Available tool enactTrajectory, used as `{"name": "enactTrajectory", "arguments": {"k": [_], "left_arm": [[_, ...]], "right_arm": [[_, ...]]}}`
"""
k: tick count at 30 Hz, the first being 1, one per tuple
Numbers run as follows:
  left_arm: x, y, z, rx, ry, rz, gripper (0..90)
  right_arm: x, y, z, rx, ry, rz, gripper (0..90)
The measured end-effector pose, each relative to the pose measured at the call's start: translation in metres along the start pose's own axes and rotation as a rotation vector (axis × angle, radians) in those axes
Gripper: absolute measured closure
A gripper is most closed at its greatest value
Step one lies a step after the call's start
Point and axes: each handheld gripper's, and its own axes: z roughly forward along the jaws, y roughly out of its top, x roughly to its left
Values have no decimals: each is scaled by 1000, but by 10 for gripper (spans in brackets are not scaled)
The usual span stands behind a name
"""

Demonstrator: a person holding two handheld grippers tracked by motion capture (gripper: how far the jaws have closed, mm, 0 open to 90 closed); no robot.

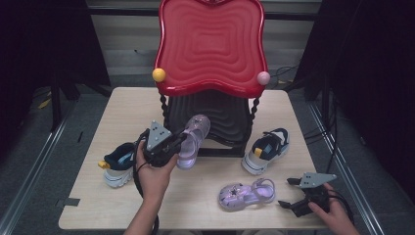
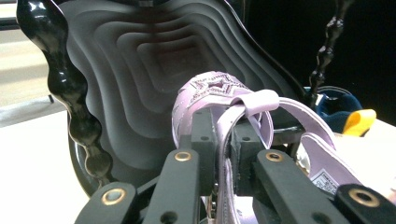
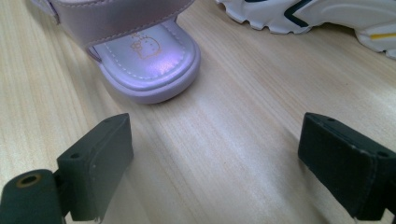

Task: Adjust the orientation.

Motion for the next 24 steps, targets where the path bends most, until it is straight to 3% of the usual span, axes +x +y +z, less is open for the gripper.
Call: {"name": "enactTrajectory", "arguments": {"k": [10, 24], "left_arm": [[0, 2, 8, -22, 63, -12, 829], [0, 1, 23, -42, 105, -36, 830]], "right_arm": [[0, 0, 0, 0, 0, 0, 96], [0, 0, 0, 0, 0, 1, 96]]}}
